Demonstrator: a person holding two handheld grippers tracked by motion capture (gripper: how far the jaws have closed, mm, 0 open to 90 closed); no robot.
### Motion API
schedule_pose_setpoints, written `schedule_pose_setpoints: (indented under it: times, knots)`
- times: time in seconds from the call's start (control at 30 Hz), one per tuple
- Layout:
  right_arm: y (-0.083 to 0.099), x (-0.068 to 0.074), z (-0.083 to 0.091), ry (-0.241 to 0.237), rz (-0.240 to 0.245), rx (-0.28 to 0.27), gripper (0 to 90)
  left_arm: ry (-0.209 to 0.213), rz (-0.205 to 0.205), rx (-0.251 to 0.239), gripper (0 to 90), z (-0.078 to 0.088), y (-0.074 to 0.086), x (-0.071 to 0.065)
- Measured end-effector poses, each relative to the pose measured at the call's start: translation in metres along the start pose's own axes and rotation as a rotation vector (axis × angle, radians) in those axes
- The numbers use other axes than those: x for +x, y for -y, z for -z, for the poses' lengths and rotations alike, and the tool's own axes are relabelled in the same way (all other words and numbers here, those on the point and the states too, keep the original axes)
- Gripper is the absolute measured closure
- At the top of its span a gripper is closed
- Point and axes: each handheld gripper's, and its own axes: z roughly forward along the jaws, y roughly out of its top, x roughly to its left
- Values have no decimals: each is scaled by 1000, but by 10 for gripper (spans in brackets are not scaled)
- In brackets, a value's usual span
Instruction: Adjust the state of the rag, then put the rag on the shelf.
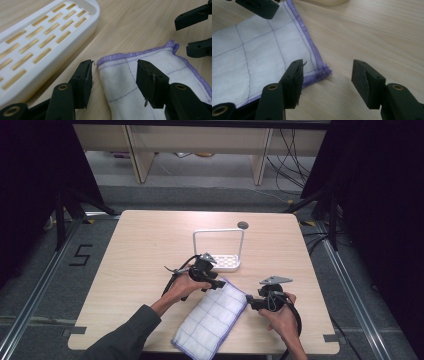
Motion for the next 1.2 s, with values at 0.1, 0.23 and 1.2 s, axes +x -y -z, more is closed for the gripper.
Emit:
schedule_pose_setpoints:
  times: [0.1,0.23,1.2]
  knots:
    - [0,1,-1,11,-2,13,439,-5,-4,4,488,-5,-4,-3]
    - [0,1,-1,10,-9,25,439,-12,7,18,524,-10,-7,-2]
    - [-5,11,-16,-21,106,19,860,-13,-84,47,859,-7,-10,-4]
